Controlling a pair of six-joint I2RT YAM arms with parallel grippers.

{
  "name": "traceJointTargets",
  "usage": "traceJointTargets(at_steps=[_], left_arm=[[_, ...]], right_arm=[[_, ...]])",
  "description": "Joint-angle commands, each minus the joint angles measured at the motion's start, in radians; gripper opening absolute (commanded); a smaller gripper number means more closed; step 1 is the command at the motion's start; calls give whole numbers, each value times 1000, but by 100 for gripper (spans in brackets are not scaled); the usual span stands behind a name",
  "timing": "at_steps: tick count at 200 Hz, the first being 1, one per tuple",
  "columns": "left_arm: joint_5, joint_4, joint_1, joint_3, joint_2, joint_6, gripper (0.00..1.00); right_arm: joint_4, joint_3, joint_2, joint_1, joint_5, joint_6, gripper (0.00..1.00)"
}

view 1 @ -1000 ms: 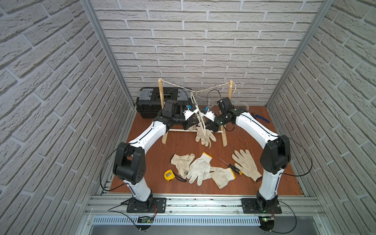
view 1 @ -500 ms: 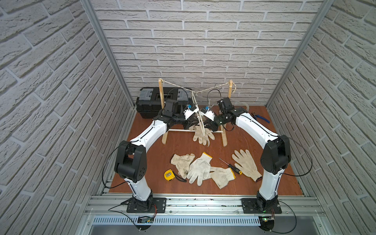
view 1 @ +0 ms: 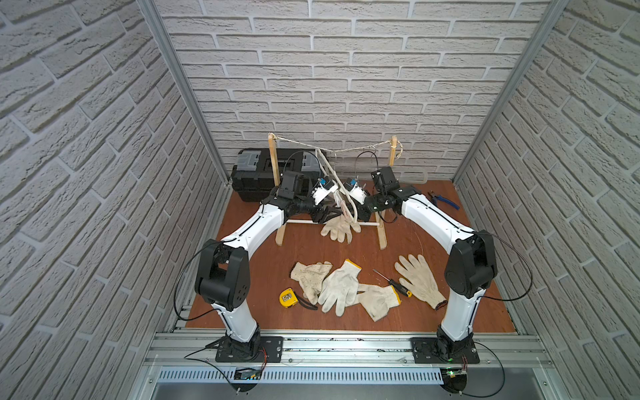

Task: Clip the gloves onto a hanger to dry
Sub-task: Clamp the glove onto the hanger.

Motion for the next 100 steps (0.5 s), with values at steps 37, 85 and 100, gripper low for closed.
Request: traceJointTargets(at_steps=[37,85,100], left_arm=[[-256,-138,-3,-37,-117,-69,80],[-505,-243,-45,-181,-246,-177,82],[-550,-242,-72,-254,-299,-218,82]], right_arm=[[96,-72,-110,-7,120,44,50],[135,-158,-177,-7,179,99,57],[145,-191,-205,-7,207,125,58]])
